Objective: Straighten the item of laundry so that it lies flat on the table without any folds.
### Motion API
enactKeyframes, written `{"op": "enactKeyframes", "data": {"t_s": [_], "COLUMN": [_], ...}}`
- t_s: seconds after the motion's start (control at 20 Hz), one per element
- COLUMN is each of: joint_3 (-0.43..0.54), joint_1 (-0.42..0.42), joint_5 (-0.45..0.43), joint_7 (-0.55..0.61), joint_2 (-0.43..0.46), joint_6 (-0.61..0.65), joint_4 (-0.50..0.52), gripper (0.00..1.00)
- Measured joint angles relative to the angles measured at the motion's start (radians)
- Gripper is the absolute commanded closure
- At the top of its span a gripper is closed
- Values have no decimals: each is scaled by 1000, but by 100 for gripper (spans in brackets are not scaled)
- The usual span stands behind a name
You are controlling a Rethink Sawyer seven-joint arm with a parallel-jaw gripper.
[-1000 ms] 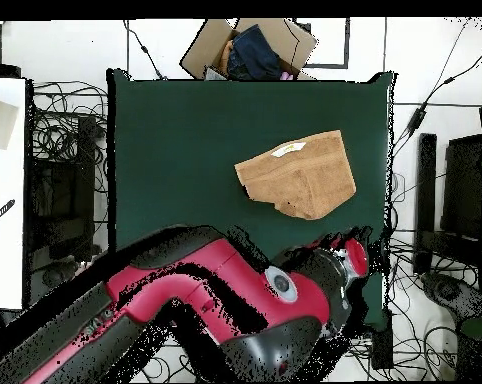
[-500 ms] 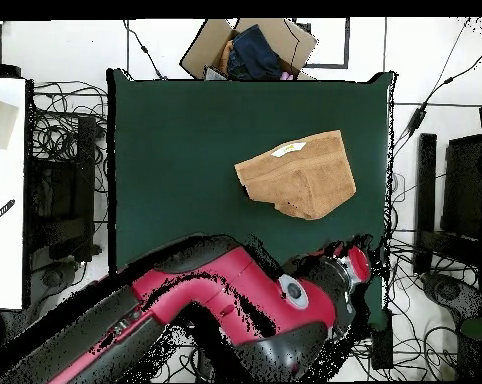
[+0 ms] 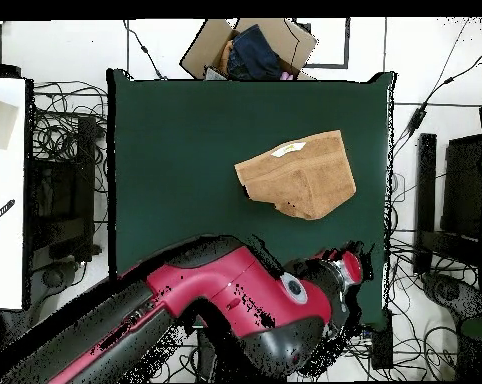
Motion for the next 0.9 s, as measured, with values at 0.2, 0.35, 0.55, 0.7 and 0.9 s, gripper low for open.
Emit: {"op": "enactKeyframes", "data": {"t_s": [0.2,0.35,0.55,0.7,0.9], "joint_3": [25,43,66,87,97], "joint_1": [-1,-2,-2,-3,-5], "joint_5": [0,0,0,0,0], "joint_7": [0,0,0,0,0], "joint_2": [2,1,-8,-18,-24], "joint_6": [0,3,14,32,52], "joint_4": [13,30,55,78,101], "gripper": [0,0,0,0,0]}}
